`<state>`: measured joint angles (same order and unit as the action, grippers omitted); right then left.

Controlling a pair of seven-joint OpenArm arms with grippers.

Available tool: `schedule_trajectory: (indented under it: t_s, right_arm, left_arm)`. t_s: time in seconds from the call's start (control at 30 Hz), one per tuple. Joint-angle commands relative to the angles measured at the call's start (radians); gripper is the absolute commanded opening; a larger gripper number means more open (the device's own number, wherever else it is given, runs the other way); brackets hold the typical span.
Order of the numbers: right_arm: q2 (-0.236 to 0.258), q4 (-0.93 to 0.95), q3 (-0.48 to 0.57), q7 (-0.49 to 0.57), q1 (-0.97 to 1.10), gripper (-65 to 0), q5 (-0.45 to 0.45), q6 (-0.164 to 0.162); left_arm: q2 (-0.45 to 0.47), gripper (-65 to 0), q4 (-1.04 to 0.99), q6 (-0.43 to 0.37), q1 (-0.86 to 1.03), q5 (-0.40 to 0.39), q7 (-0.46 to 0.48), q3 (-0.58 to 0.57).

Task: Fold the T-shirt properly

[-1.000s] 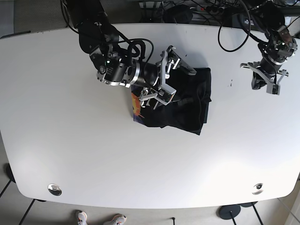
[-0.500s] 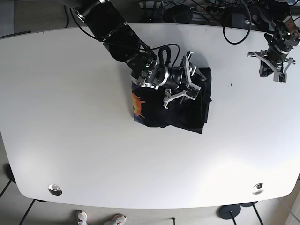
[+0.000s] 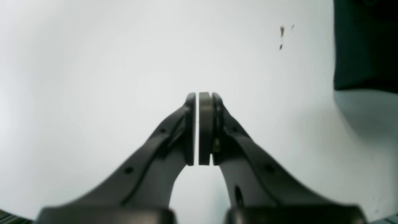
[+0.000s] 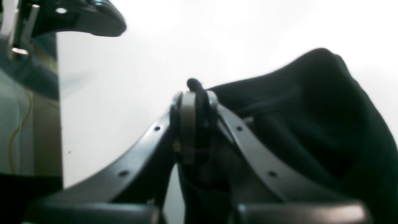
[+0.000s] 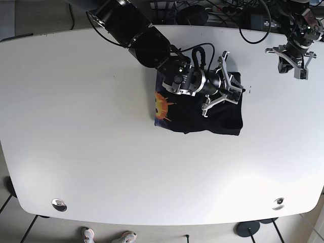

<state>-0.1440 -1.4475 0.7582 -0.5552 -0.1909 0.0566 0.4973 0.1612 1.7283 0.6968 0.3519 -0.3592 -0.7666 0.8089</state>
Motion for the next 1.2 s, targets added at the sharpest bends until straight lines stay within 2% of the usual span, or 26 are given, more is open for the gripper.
schedule_trajectory:
  t_s: [0.03,0.1,0.2,0.23,0.27,0.33,0.43,0.53,0.6,0.67,0.77,0.8,0.9,1.03,1.2]
  right_arm:
    - [-0.013,0.081,0.030,0.034,-0.034,-57.5,0.018,0.005]
    - [-0.013,0.136,0.044,0.074,-0.037,-43.0,0.042,0.004]
    - [-0.013,0.132,0.036,0.094,-0.038,-13.6,0.150,0.004]
    - [-0.013,0.081,0.002,0.093,-0.032,-4.9,0.203,0.004]
    - [0.008,0.012,-0.045,0.088,-0.019,-3.5,0.251,0.004]
    - [0.045,-0.109,-0.144,0.030,0.006,-4.9,0.348,0.004]
    - [0.068,-0.198,-0.286,-0.033,0.011,-5.2,0.446,0.004]
    - [0.103,-0.216,-0.412,-0.059,0.005,-5.4,0.493,0.004]
    - [0.120,-0.206,-0.464,-0.059,0.005,-9.4,0.492,0.004]
    - [0.136,-0.160,-0.475,-0.055,-0.003,-18.5,0.480,0.005]
    - [0.139,-0.071,-0.474,-0.052,-0.023,-35.0,0.452,0.014]
    - [0.137,-0.015,-0.472,-0.036,-0.023,-43.0,0.434,0.016]
    - [0.136,0.087,-0.472,0.062,-0.019,-53.6,0.386,0.016]
    - [0.143,0.238,-0.474,0.168,-0.023,-54.9,0.361,0.016]
    - [0.200,0.288,-0.477,0.225,-0.017,-55.2,0.366,0.016]
  left_arm:
    - [-0.010,-65.0,0.054,0.001,-0.001,-0.013,0.019,0.002]
    - [-0.013,-65.0,0.101,0.001,-0.001,-0.013,0.019,-0.004]
    - [-0.012,-65.0,0.166,0.001,-0.001,-0.013,0.019,-0.044]
    - [-0.012,-65.0,0.201,0.001,-0.004,-0.013,0.019,-0.055]
    - [-0.012,-65.0,0.229,0.001,-0.009,-0.013,0.019,-0.075]
    - [-0.012,-65.0,0.249,0.001,-0.034,-0.008,0.019,-0.147]
    - [-0.012,-65.0,0.249,0.001,-0.058,-0.007,0.019,-0.225]
    - [-0.013,-65.0,0.250,0.001,-0.066,-0.010,0.019,-0.343]
    - [-0.013,-65.0,0.250,0.001,-0.066,-0.010,0.019,-0.420]
    - [-0.013,-65.0,0.247,0.001,-0.080,-0.008,0.019,-0.478]
    - [-0.015,-65.0,0.241,0.001,-0.086,-0.005,0.019,-0.498]
    - [-0.027,-65.0,0.238,0.001,-0.087,-0.004,0.019,-0.498]
    - [-0.033,-65.0,0.206,0.001,-0.090,-0.002,0.019,-0.495]
    - [0.018,-65.0,0.049,0.001,-0.090,-0.004,0.019,-0.431]
    - [0.042,-65.0,-0.058,0.001,-0.090,-0.004,0.023,-0.362]
